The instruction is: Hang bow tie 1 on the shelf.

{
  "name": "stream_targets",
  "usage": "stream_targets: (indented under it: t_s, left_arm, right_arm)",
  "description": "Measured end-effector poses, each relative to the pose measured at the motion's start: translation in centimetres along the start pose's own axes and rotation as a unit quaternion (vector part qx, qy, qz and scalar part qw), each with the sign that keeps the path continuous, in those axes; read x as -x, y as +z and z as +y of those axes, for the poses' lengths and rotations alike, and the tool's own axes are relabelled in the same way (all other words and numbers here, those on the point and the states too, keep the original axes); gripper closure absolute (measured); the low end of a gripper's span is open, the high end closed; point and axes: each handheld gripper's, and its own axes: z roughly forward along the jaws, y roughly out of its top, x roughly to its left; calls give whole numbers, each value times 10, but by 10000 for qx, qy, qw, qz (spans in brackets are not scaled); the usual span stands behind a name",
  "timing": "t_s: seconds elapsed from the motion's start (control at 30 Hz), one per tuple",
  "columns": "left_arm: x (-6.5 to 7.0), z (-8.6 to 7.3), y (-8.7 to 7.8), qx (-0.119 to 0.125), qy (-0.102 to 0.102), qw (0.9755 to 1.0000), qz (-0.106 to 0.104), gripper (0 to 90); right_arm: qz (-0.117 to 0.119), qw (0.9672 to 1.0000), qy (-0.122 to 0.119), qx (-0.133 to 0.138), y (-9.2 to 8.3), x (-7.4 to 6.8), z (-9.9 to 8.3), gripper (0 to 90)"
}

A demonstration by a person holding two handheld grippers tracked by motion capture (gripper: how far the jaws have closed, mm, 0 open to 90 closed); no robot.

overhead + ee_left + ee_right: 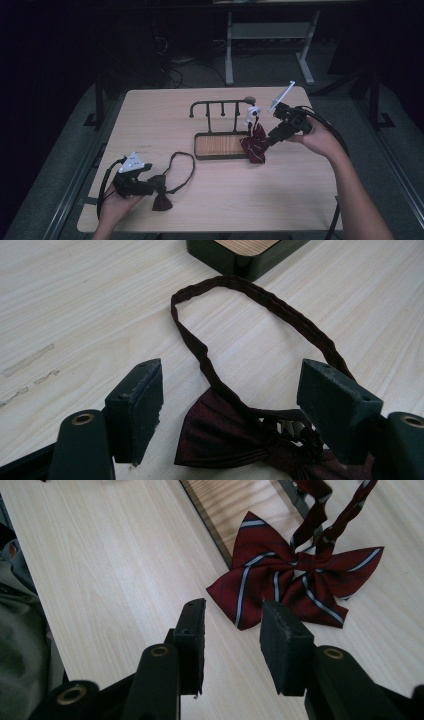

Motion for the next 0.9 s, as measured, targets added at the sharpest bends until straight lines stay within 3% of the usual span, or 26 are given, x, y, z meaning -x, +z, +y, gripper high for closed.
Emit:
stream_targets:
  t_s: [0.57, 0.9]
  left_arm:
    - [1, 0, 1, -3, -8, 10000, -8, 268]
    - [2, 0, 3, -31, 2, 10000, -19, 268]
  right_arm:
    - [165, 9997, 157, 132, 17, 1, -34, 589]
    - [205, 9994, 169, 230, 24, -6, -49, 559]
